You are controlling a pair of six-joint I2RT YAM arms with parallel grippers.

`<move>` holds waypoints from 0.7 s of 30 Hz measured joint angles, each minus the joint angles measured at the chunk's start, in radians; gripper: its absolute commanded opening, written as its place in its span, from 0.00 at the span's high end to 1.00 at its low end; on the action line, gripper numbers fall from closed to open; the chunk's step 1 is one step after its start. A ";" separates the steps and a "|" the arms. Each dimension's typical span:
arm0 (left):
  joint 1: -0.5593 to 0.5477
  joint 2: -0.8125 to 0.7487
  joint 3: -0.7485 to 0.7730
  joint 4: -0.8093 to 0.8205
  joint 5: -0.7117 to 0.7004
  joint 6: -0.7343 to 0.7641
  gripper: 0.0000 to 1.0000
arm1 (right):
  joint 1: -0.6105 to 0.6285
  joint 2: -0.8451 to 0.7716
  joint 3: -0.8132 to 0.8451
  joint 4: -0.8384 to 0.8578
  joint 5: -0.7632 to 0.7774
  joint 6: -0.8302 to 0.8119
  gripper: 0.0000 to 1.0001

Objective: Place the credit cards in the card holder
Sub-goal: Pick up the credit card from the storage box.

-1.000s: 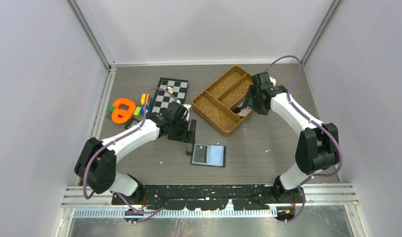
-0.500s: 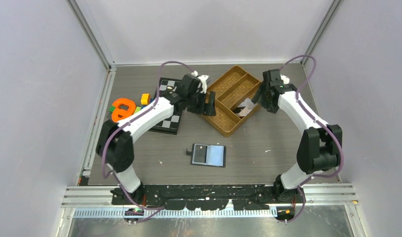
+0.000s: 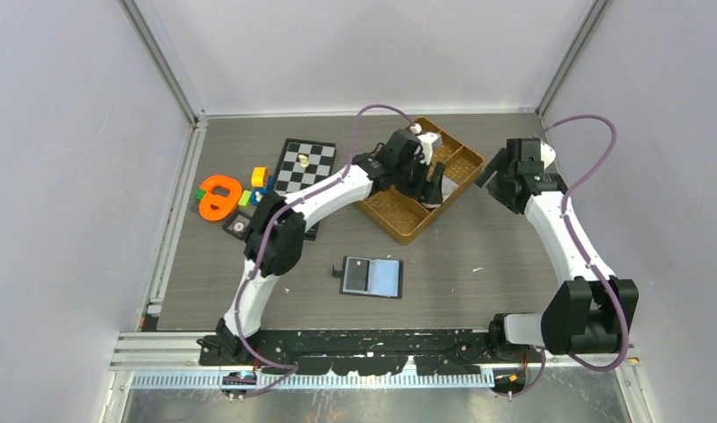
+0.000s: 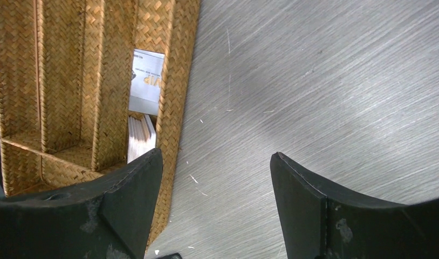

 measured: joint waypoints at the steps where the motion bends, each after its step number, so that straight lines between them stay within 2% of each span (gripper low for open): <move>1: -0.008 0.029 0.032 -0.001 0.003 0.005 0.28 | -0.009 -0.004 -0.007 0.002 -0.005 -0.001 0.22; 9: -0.052 0.195 0.219 -0.042 -0.049 0.097 0.27 | -0.056 -0.053 -0.060 0.008 -0.057 -0.007 0.22; 16: -0.067 0.227 0.235 -0.060 -0.144 0.168 0.25 | -0.059 -0.077 -0.066 0.027 -0.095 -0.010 0.22; 21: -0.070 0.249 0.254 -0.074 -0.151 0.185 0.26 | -0.064 -0.077 -0.079 0.038 -0.120 -0.010 0.22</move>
